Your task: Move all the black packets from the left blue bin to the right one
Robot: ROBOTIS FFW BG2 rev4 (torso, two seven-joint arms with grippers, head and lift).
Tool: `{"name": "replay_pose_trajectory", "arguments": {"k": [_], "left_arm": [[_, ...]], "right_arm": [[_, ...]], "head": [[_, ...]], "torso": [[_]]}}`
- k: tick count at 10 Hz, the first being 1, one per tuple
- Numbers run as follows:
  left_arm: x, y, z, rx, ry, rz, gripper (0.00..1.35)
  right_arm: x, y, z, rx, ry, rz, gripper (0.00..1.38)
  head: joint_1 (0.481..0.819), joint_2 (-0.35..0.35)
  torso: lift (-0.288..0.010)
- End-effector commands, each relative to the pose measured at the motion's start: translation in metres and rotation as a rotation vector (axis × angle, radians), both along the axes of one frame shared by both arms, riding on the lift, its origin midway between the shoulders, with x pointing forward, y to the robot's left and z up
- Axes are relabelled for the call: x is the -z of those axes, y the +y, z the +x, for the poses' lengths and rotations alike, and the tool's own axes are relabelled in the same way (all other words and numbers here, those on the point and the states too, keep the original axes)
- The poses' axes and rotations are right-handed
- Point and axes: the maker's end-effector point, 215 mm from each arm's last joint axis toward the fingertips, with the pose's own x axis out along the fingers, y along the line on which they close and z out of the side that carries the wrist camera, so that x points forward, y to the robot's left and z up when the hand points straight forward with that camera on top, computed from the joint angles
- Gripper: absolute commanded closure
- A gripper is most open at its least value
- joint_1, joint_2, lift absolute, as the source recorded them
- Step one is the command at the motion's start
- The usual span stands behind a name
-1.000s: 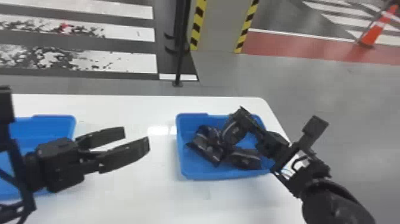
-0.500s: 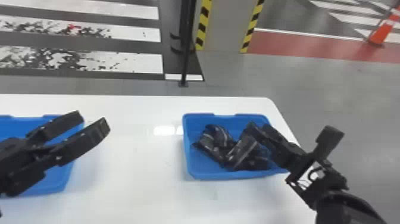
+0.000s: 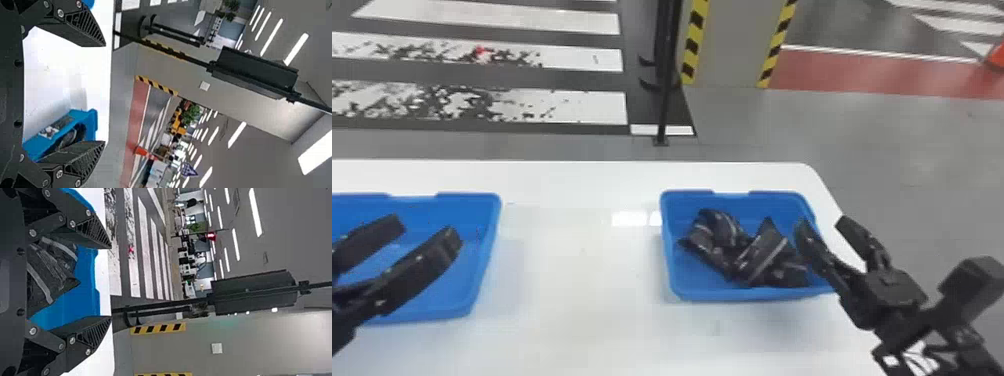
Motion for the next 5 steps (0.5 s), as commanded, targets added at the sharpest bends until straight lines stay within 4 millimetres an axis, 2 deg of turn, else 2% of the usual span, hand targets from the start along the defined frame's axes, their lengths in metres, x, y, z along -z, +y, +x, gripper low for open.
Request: {"name": "replay_pose_trajectory", "arguments": {"k": [1, 3, 4, 5], "left_arm": [[0.005, 0.035, -0.009, -0.099, -0.023, 0.086, 0.18], [0.005, 0.076, -0.025, -0.230, -0.032, 0.210, 0.18], [0.002, 0.087, -0.032, -0.257, -0.037, 0.281, 0.18], [0.005, 0.089, -0.040, -0.263, -0.028, 0.328, 0.18]], "right_arm": [[-0.021, 0.023, -0.028, -0.020, -0.048, -0.024, 0.44], [-0.039, 0.051, -0.064, -0.033, -0.077, -0.005, 0.44], [-0.041, 0.060, -0.076, -0.036, -0.096, 0.003, 0.44], [-0.050, 0.064, -0.086, -0.030, -0.151, 0.007, 0.44]], "head": [[0.695, -0.126], [0.695, -0.014], [0.695, 0.045], [0.695, 0.090]], "torso": [[-0.154], [-0.154], [-0.154], [-0.154]]}}
